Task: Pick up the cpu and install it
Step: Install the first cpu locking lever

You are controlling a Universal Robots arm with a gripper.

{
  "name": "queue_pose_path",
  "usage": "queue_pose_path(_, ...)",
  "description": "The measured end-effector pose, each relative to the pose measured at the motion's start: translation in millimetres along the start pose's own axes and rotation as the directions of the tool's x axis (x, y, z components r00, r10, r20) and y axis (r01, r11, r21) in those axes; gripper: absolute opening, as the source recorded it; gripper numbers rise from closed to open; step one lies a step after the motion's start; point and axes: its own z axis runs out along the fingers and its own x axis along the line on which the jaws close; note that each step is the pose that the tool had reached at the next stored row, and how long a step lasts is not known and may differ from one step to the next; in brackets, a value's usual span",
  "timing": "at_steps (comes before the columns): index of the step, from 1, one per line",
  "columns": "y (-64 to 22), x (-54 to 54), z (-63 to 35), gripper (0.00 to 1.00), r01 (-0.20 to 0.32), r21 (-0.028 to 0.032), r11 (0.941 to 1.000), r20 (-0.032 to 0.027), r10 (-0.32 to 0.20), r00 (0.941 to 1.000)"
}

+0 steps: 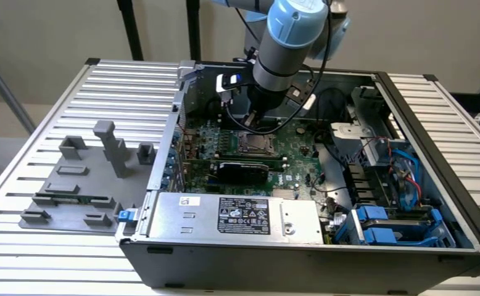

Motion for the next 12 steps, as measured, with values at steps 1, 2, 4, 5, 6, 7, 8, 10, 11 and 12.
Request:
queue_pose_path(1, 0.0, 0.1, -0.1, 0.11, 0.0, 0.0001, 1.0, 0.0, 0.0, 1.0)
queue_pose_path(2, -0.1, 0.1, -0.1, 0.11, 0.0, 0.0001, 1.0, 0.0001, 0.0, 1.0)
queue_pose_path(4, -0.3, 0.4, 0.0, 0.11, 0.0, 0.0002, 1.0, 0.0, 0.0, 1.0)
queue_pose_path(5, -0.4, 0.5, 0.1, 0.11, 0.0, 0.0003, 1.0, -0.0002, 0.0, 1.0)
queue_pose_path(6, -0.5, 0.7, 0.1, 0.11, 0.0, 0.0003, 1.0, -0.0003, 0.0, 1.0)
queue_pose_path(7, -0.5, 0.9, 0.2, 0.11, 0.0, 0.0004, 1.0, -0.0005, 0.0, 1.0)
queue_pose_path(8, -0.6, 1.0, 0.2, 0.11, 0.0, 0.0004, 1.0, -0.0006, 0.0, 1.0)
queue_pose_path(10, -0.7, 1.1, 0.3, 0.11, 0.0, 0.0004, 1.0, -0.0006, 0.0, 1.0)
queue_pose_path(11, -0.7, 1.1, 0.3, 0.11, 0.0, 0.0004, 1.0, -0.0007, 0.0, 1.0)
queue_pose_path(12, -0.7, 1.1, 0.3, 0.11, 0.0, 0.0004, 1.0, -0.0006, 0.0, 1.0)
